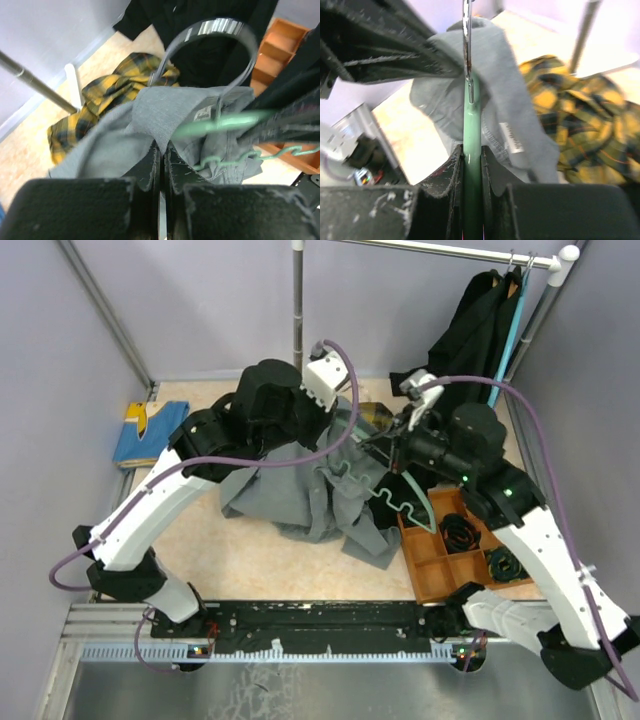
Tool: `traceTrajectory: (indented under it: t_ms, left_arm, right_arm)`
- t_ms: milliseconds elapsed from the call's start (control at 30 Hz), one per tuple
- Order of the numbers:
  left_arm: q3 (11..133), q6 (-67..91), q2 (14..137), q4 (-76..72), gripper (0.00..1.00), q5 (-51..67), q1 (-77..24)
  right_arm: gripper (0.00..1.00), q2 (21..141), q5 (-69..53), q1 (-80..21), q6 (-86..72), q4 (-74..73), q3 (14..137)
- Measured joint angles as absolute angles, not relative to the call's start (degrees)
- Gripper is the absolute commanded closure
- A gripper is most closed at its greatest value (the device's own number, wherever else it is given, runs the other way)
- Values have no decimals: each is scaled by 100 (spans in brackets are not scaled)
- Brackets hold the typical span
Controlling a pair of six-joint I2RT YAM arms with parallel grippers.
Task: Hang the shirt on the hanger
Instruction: Hang the shirt on the hanger.
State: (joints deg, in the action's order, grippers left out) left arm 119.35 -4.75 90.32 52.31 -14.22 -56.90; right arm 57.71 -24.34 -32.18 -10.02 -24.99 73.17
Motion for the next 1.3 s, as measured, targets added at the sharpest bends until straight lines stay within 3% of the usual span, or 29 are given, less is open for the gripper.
traceTrajectory:
  t_ms: [200, 400, 567, 633, 867, 1300]
  left_arm:
    - [12359, -473, 9408, 4915, 100, -792, -5690]
    - [12704, -390, 10145, 4405, 100, -132, -5690]
    - [11867, -257, 9961, 4108, 100, 5, -5723]
    - [11257, -187, 9732, 4060, 100, -3, -5723]
    - [9369, 156, 8853, 4274, 100, -274, -5719]
    - [9286, 368, 8259, 4447, 100, -668, -5717]
  right_arm:
    - [100, 5175, -357, -3197, -1061, -3105, 7859]
    - [100, 4781, 491, -3188, -956, -3909, 8267]
    - [100, 4864, -320, -3157, -849, -4486, 8322]
    - [100, 4950, -1149, -3144, -849, -4462, 7850]
    - [100, 4880, -2108, -3124, -1267, -3994, 6473]
    - [100, 4663, -2491, -3127, -1614, -1992, 5321]
